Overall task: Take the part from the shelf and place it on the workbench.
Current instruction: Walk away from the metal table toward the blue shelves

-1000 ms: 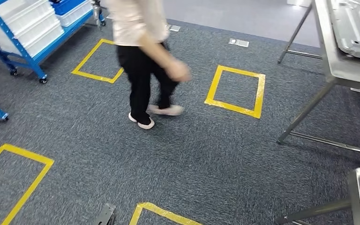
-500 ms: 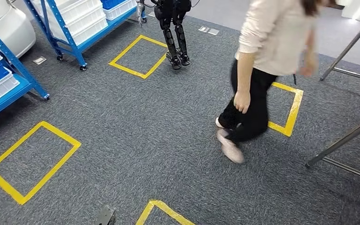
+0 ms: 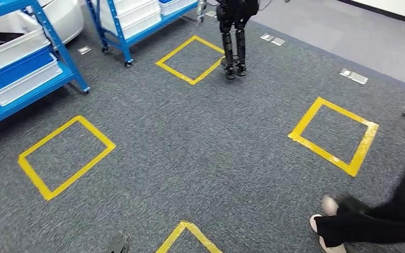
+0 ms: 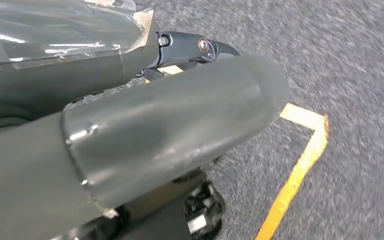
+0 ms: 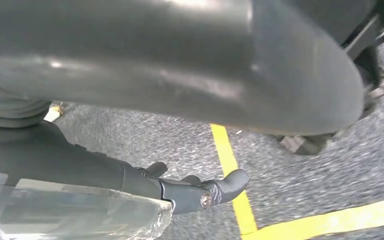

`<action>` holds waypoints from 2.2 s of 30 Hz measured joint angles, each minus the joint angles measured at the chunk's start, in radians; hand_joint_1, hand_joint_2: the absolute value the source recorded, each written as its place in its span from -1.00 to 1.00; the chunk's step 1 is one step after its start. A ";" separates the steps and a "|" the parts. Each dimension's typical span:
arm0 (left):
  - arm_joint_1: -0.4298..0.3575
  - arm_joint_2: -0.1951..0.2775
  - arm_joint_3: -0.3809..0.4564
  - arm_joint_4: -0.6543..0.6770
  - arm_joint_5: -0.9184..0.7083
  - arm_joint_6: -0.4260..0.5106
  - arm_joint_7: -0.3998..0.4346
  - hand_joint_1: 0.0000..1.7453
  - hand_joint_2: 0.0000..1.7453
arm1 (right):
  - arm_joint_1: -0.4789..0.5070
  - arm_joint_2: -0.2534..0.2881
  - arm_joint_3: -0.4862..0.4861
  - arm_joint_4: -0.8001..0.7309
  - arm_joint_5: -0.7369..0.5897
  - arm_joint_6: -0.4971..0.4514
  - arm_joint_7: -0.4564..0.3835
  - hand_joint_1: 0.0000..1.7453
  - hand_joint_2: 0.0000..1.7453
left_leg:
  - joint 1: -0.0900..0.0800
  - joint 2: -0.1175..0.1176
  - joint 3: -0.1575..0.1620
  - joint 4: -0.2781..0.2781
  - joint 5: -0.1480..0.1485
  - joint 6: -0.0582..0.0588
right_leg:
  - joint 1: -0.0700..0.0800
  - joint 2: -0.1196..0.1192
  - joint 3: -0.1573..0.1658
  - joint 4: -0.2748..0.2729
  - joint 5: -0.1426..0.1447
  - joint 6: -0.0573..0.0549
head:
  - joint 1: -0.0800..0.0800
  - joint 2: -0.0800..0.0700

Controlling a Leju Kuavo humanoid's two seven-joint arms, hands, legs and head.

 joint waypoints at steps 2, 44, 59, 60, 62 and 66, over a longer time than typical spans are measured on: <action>-0.004 0.000 0.001 0.000 -0.004 0.000 -0.002 -1.00 -1.00 | 0.000 0.000 0.000 0.000 0.002 0.000 -0.001 -1.00 -1.00 | 0.004 -0.026 0.003 -0.008 0.007 0.012 | -0.008 0.064 -0.047 0.103 -0.051 -0.004 | 0.004 0.000; -0.014 -0.018 0.017 0.001 -0.031 -0.002 0.012 -1.00 -1.00 | -0.002 -0.014 -0.006 0.001 0.028 0.013 0.000 -1.00 -1.00 | 0.006 -0.155 -0.007 0.001 0.011 -0.020 | -0.027 0.146 -0.029 -0.003 0.038 0.001 | 0.001 0.000; -0.027 -0.020 0.017 0.000 -0.051 -0.008 0.020 -1.00 -1.00 | -0.006 -0.010 -0.008 0.001 0.028 0.017 0.005 -1.00 -1.00 | -0.011 0.020 -0.004 0.010 -0.005 -0.006 | 0.001 -0.017 -0.008 -0.009 0.021 -0.019 | -0.009 0.000; -0.026 -0.020 0.017 0.000 -0.054 -0.009 0.022 -1.00 -1.00 | -0.006 -0.010 -0.008 0.001 0.026 0.016 0.005 -1.00 -1.00 | -0.009 0.008 -0.001 0.004 -0.001 -0.001 | 0.000 -0.010 -0.008 -0.006 0.016 -0.014 | -0.009 0.000; -0.031 -0.022 0.017 0.000 -0.061 -0.013 0.024 -1.00 -1.00 | -0.003 -0.010 -0.013 0.001 0.020 0.012 0.003 -1.00 -1.00 | -0.002 -0.016 0.005 -0.009 0.009 0.011 | -0.002 0.044 -0.030 0.050 -0.015 -0.010 | -0.005 0.000; -0.039 -0.027 0.017 0.000 -0.070 -0.020 0.025 -1.00 -1.00 | 0.012 -0.010 -0.027 0.002 0.015 0.003 -0.001 -1.00 -1.00 | 0.001 -0.074 0.002 -0.010 0.014 0.017 | -0.013 0.106 -0.139 0.262 -0.091 -0.006 | -0.001 0.000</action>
